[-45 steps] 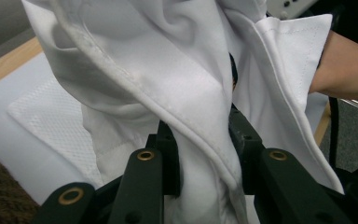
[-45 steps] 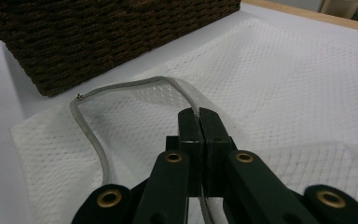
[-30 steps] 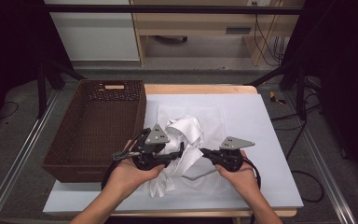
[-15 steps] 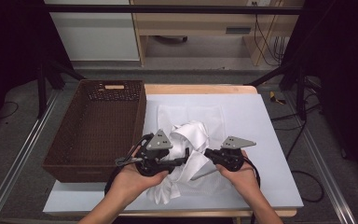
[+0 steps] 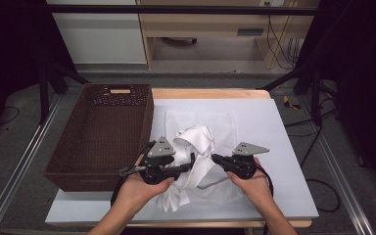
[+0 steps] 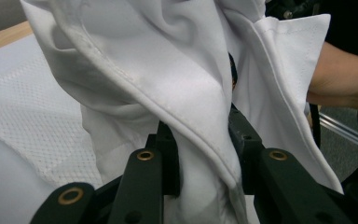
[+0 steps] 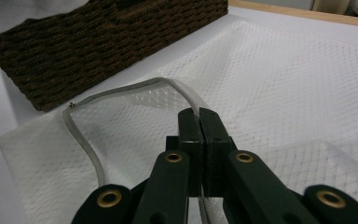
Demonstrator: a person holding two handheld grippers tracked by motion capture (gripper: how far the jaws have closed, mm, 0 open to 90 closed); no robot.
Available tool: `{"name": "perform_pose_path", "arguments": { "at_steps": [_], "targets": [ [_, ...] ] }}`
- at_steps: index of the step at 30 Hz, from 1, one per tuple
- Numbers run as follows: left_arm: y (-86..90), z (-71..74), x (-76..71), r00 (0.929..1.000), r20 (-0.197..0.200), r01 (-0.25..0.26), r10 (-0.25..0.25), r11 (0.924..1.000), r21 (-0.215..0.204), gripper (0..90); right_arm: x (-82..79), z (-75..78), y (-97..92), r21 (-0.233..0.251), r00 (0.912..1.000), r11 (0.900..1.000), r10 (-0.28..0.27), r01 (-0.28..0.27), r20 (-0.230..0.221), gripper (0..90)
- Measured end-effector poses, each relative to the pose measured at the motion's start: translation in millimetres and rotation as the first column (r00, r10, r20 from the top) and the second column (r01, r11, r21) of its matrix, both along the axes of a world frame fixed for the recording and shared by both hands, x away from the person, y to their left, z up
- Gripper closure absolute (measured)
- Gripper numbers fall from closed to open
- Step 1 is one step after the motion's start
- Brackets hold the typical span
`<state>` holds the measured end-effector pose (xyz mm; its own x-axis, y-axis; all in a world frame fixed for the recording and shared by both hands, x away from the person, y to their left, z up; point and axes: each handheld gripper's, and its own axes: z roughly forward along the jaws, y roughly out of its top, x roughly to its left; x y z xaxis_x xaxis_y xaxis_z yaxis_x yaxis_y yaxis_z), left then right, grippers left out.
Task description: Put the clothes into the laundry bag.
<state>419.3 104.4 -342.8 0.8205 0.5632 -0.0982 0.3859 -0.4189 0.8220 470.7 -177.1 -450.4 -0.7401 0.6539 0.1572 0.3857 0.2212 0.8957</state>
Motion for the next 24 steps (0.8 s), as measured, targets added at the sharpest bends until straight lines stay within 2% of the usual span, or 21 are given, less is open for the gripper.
{"name": "perform_pose_path", "arguments": {
  "at_steps": [2,5,8,14,16,19,20,24],
  "targets": [
    [1.8,-0.7,-3.2,0.9999,-0.01,0.013,-0.013,0.9996,-0.026,70.2,-0.3,1.1,0.3,0.001,1.0,1.0,-0.007,0.007,0.004,89.2],
    [1.9,-6.3,-7.4,0.9997,-0.011,0.023,-0.024,0.9997,-0.011,70.1,-0.7,4.3,1.1,-0.018,0.9999,0.9998,-0.006,0.006,0.014,89.2],
    [4.7,-13.1,-7.5,0.9992,-0.027,0.028,-0.029,0.9994,-0.021,70.1,0.3,8.5,3.4,-0.036,0.9997,0.9993,-0.001,0.002,0.023,89.2],
    [5.3,-21.4,-9.5,0.9941,-0.085,0.059,-0.067,0.9939,-0.094,70.2,3.5,17.3,7.7,-0.097,0.9997,0.9952,0.014,-0.012,0.02,89.1],
    [1.2,-25.1,-12.2,0.9919,-0.092,0.08,-0.088,0.993,-0.087,70.2,5.8,22.0,7.7,-0.112,0.9997,0.9936,0.018,-0.016,0.016,89.1],
    [-6.2,-30.1,-14.1,0.9883,-0.097,0.111,-0.117,0.9912,-0.073,70.2,9.4,26.1,7.1,-0.107,0.9998,0.9941,0.017,-0.017,0.004,89.1],
    [-7.7,-31.0,-14.2,0.9885,-0.094,0.113,-0.119,0.9914,-0.067,70.2,11.2,27.5,6.2,-0.117,0.9998,0.9929,0.021,-0.02,0.006,89.1],
    [-11.6,-36.9,-11.5,0.9882,-0.095,0.116,-0.121,0.9918,-0.055,70.2,14.8,29.0,3.8,-0.096,0.9999,0.9954,0.006,-0.006,0.008,89.1]
  ]
}}
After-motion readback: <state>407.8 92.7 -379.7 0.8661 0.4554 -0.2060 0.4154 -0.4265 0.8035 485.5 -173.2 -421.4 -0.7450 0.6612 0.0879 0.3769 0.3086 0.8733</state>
